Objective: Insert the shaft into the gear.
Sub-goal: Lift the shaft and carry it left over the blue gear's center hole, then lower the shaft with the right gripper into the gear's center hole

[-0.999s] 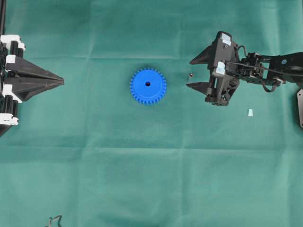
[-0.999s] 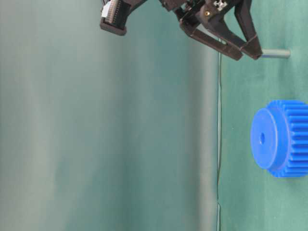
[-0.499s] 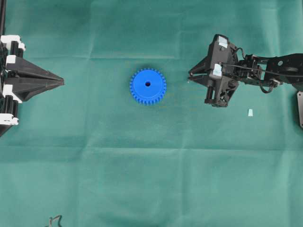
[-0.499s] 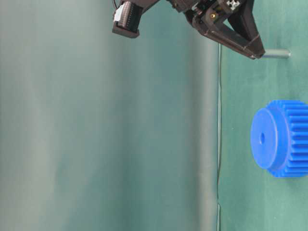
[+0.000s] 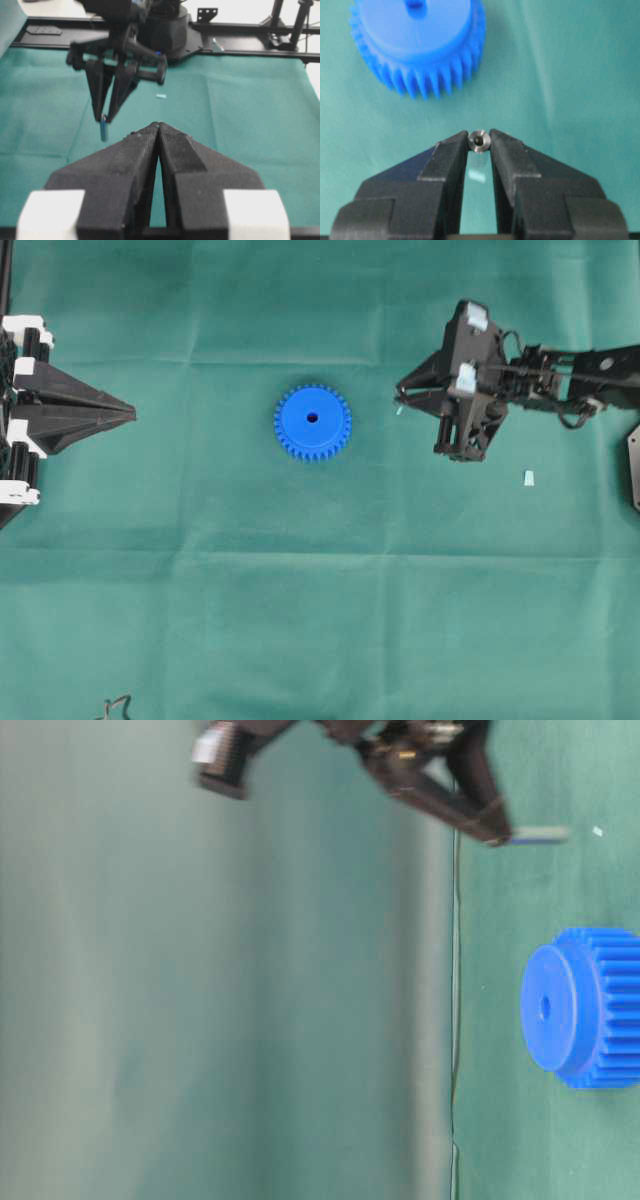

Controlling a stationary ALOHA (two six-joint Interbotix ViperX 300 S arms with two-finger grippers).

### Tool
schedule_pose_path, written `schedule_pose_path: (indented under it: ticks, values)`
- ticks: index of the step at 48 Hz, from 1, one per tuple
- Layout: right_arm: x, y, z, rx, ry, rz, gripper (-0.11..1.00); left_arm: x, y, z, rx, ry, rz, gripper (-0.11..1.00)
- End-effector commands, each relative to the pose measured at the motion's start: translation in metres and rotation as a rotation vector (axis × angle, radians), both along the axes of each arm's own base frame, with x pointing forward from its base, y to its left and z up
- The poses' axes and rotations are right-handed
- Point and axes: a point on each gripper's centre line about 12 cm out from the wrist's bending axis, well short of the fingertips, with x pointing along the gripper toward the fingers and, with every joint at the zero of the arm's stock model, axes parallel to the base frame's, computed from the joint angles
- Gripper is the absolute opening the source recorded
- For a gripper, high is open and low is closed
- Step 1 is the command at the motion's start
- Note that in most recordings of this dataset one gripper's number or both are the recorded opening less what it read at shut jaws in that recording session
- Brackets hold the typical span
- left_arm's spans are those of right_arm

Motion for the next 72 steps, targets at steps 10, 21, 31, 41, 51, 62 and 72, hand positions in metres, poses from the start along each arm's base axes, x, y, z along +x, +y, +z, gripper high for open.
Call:
schedule_pose_path:
  ticks: [10, 21, 31, 41, 51, 62, 72]
  values:
    - [0.005, 0.002, 0.060, -0.011, -0.076, 0.021, 0.17, 0.003, 0.000, 0.010, 0.001, -0.023, 0.000, 0.00]
    - [0.010, 0.002, 0.063, -0.012, -0.085, 0.022, 0.17, 0.003, 0.000, 0.010, 0.001, -0.025, 0.000, 0.00]
    - [0.034, 0.007, 0.065, -0.010, -0.088, 0.049, 0.17, 0.003, 0.000, 0.010, -0.002, -0.028, 0.000, 0.00]
    - [0.073, 0.011, 0.064, -0.012, -0.093, 0.079, 0.17, 0.003, 0.000, 0.011, -0.002, -0.029, 0.000, 0.00]
    - [0.101, 0.008, 0.058, -0.013, -0.086, 0.082, 0.17, 0.003, 0.000, 0.010, -0.002, -0.023, 0.000, 0.00]
    - [0.106, 0.007, 0.055, -0.011, -0.079, 0.083, 0.17, 0.002, 0.000, 0.011, -0.002, -0.026, 0.000, 0.00]
    - [0.103, 0.008, 0.051, -0.005, -0.058, 0.083, 0.17, 0.002, 0.000, 0.011, -0.002, -0.028, 0.000, 0.00]
